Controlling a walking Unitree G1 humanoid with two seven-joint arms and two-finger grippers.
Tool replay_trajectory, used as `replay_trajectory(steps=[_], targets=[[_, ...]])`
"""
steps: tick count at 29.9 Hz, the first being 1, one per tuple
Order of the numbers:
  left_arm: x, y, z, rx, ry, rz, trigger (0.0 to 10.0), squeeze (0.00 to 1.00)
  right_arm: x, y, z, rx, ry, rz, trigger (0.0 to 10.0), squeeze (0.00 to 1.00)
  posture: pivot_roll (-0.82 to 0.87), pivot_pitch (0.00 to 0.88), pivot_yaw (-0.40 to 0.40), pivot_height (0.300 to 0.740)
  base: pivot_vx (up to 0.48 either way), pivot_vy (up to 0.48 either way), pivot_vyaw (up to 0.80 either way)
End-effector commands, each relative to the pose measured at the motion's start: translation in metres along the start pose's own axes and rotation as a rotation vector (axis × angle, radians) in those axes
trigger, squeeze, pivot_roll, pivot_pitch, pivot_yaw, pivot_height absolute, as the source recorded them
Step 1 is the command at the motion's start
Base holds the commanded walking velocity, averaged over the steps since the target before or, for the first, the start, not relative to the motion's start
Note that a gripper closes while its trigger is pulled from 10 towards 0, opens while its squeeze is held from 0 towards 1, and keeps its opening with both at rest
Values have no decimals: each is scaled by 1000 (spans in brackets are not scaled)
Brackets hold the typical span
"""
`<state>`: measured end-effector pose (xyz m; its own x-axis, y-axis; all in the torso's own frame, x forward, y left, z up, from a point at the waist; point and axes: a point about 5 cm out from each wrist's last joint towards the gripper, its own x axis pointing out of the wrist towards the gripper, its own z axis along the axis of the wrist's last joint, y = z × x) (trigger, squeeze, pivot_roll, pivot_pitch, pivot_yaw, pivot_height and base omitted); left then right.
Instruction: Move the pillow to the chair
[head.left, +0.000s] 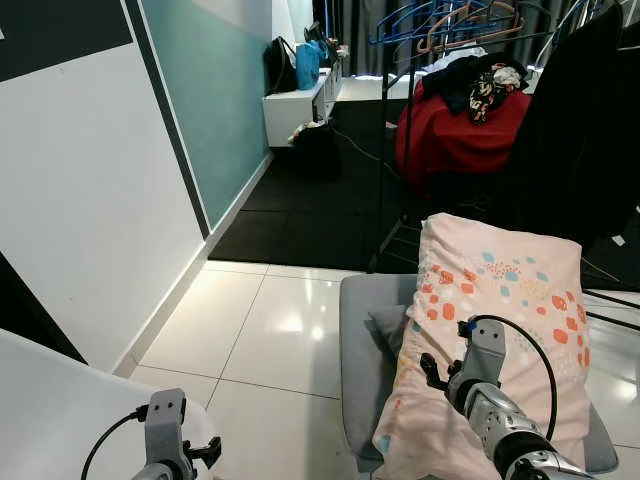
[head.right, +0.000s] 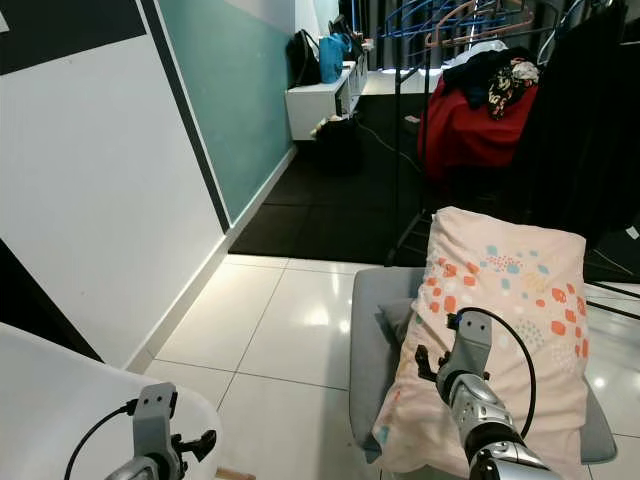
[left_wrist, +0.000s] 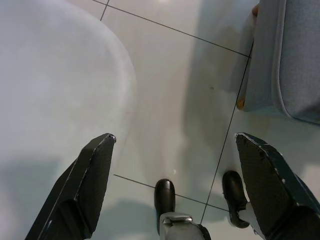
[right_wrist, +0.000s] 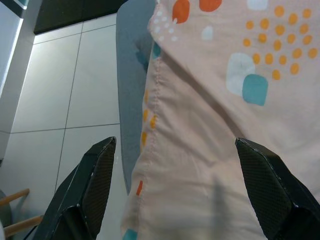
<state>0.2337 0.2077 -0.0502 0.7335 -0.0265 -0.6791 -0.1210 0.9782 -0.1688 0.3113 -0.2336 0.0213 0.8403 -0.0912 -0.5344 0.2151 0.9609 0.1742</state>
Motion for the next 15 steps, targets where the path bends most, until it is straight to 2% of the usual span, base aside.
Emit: replay_trajectory(steps=[1, 6, 7, 9, 10, 11, 12, 15], targets=[[0, 1, -1, -14, -2, 7, 10000, 0, 2, 5, 7, 13, -16, 21, 10000, 0, -228, 0, 65, 740, 0, -292, 0], [-1, 3, -1, -32, -9, 22, 10000, 0, 3, 12, 13, -36, -27, 88, 10000, 0, -230, 0, 62, 740, 0, -299, 0], [-1, 4, -1, -29, -11, 36, 10000, 0, 3, 21, 14, -65, -26, 164, 10000, 0, -232, 0, 53, 740, 0, -304, 0], [-1, 4, -1, -29, -11, 36, 10000, 0, 3, 21, 14, -65, -26, 164, 10000, 0, -232, 0, 53, 740, 0, -304, 0], [-1, 7, 0, -29, -17, 59, 10000, 0, 3, 29, 12, -99, -10, 247, 10000, 0, -231, 0, 46, 740, 0, -289, 0], [-1, 7, 0, -29, -17, 59, 10000, 0, 3, 29, 12, -99, -10, 247, 10000, 0, -231, 0, 46, 740, 0, -289, 0], [-2, 12, 2, -30, -27, 93, 10000, 0, 2, 37, 5, -164, 36, 326, 10000, 0, -225, 0, 33, 740, 0, -281, 0], [-3, 13, 4, -2, -38, 109, 10000, 0, 1, 32, -8, -215, 97, 293, 10000, 0, -218, 0, 19, 740, 0, -270, 0]])
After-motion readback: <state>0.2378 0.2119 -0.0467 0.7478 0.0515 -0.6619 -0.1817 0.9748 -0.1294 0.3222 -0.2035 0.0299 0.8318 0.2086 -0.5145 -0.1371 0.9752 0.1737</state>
